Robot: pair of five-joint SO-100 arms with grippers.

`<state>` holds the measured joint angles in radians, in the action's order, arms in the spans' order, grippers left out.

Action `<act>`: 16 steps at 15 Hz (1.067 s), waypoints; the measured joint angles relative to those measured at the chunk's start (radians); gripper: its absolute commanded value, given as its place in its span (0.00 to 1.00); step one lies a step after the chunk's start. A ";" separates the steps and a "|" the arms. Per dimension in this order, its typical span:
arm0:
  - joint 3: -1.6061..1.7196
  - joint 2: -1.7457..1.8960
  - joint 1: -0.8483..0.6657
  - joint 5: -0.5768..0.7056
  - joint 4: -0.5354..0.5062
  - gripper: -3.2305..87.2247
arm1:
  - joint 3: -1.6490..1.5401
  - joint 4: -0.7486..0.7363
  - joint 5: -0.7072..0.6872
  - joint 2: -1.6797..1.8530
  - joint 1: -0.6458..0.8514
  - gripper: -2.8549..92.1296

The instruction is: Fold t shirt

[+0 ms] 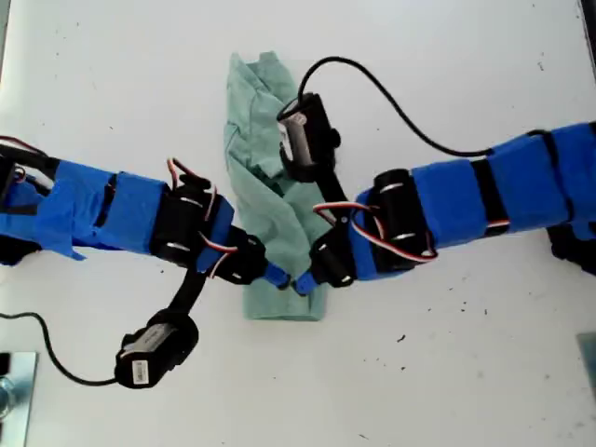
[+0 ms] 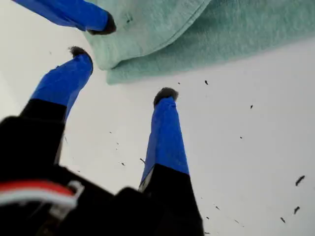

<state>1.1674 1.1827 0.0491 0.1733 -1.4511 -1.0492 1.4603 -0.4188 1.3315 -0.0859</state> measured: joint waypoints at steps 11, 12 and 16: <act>-0.138 -0.179 0.015 0.020 0.158 0.03 | 0.147 -0.103 0.110 -0.278 -0.049 0.06; -0.166 -0.179 0.020 0.032 0.158 0.03 | 0.138 -0.094 0.091 -0.249 -0.054 0.06; -0.184 -0.077 0.089 0.121 0.225 0.03 | 0.133 -0.098 -0.040 0.002 -0.135 0.06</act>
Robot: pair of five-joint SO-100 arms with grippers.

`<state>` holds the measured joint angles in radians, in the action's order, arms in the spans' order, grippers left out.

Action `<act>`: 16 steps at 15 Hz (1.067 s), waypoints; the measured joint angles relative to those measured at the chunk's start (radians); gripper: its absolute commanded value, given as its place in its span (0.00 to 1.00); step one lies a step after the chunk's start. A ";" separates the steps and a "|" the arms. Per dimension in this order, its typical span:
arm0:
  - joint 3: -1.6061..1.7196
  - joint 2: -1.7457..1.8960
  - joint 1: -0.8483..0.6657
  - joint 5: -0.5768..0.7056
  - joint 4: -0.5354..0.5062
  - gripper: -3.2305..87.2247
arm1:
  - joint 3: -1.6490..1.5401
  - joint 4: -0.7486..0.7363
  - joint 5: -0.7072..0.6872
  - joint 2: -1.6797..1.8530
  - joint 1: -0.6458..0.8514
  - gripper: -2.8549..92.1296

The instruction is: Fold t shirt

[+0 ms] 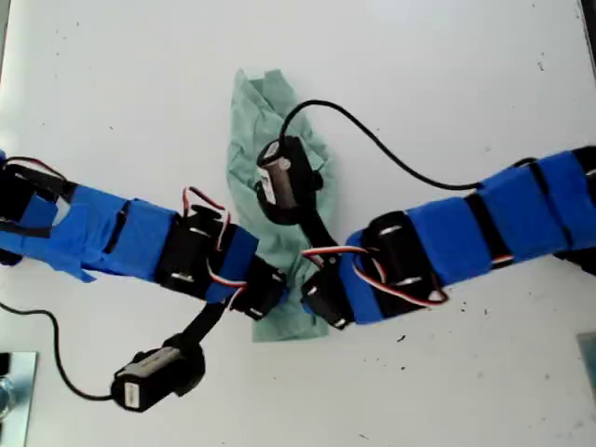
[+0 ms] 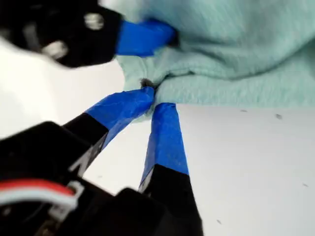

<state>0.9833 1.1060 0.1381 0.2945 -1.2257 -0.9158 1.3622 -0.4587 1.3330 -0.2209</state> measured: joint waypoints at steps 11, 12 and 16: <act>0.021 0.179 -0.008 -0.021 -0.012 0.06 | -0.097 -0.017 -0.091 0.164 0.026 0.06; 0.031 0.190 -0.094 -0.015 -0.052 0.21 | -0.126 -0.003 -0.106 0.193 0.100 0.06; 0.095 0.207 -0.480 0.063 -0.118 0.37 | -0.459 -0.156 -0.166 0.370 0.537 0.32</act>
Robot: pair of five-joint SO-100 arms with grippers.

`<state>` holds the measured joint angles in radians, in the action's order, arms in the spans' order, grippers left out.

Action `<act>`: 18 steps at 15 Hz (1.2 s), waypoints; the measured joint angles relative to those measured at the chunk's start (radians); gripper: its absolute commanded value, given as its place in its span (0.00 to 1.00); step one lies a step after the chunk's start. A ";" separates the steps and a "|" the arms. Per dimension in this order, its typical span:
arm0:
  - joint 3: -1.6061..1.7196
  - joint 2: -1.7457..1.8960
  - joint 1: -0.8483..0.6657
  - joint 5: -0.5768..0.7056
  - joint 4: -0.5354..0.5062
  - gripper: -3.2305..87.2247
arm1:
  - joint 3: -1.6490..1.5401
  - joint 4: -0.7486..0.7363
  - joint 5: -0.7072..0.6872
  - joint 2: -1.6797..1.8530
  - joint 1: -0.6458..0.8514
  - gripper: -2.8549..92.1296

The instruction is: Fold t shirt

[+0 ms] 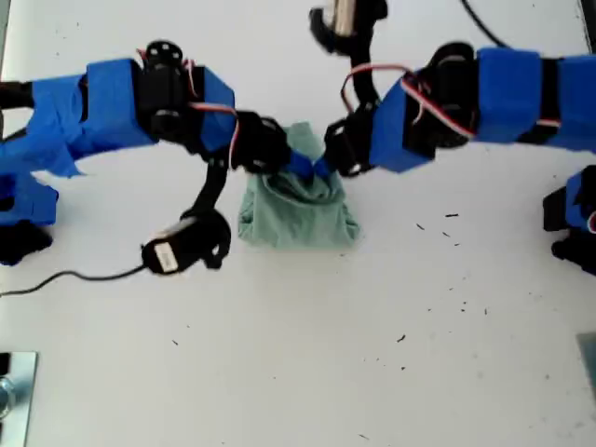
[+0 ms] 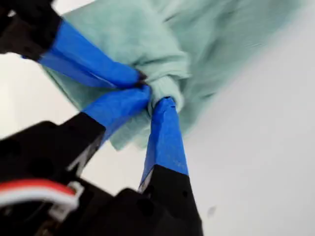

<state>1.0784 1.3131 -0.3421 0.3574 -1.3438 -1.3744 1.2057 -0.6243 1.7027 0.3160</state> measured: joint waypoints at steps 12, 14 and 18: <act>1.470 1.511 -0.184 -0.064 0.330 0.21 | -1.239 0.121 0.043 1.620 0.284 0.23; 1.723 1.809 -0.067 -0.140 0.347 0.19 | -1.436 0.121 0.117 1.766 0.170 0.22; 2.100 2.249 0.100 -0.281 0.321 0.18 | -1.649 0.107 0.225 1.789 0.107 0.16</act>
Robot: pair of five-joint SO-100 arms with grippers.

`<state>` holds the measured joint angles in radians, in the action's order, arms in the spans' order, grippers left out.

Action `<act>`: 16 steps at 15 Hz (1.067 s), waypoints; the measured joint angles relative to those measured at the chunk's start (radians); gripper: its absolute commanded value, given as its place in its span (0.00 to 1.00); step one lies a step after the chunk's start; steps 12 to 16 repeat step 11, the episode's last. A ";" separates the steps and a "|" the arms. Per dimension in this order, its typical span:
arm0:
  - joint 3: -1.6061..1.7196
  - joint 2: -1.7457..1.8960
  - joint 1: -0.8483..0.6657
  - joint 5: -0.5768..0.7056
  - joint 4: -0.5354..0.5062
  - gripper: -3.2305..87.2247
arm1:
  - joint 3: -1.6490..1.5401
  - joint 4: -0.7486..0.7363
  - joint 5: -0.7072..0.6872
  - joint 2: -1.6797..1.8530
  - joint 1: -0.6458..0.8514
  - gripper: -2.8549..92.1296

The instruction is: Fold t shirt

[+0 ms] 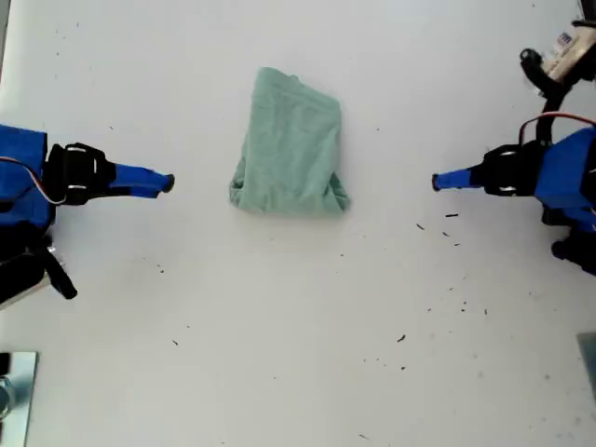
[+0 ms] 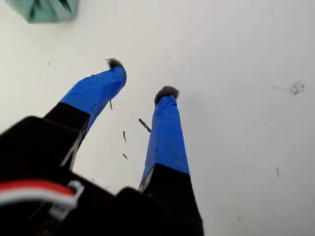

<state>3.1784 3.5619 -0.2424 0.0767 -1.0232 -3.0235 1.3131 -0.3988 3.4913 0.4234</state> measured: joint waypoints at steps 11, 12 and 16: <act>0.051 0.032 0.138 0.035 -0.006 0.18 | -0.025 0.008 -0.307 0.005 0.061 0.15; 0.051 0.032 0.138 0.035 -0.006 0.18 | -0.025 0.008 -0.307 0.005 0.061 0.15; 0.051 0.032 0.138 0.035 -0.006 0.18 | -0.025 0.008 -0.307 0.005 0.061 0.15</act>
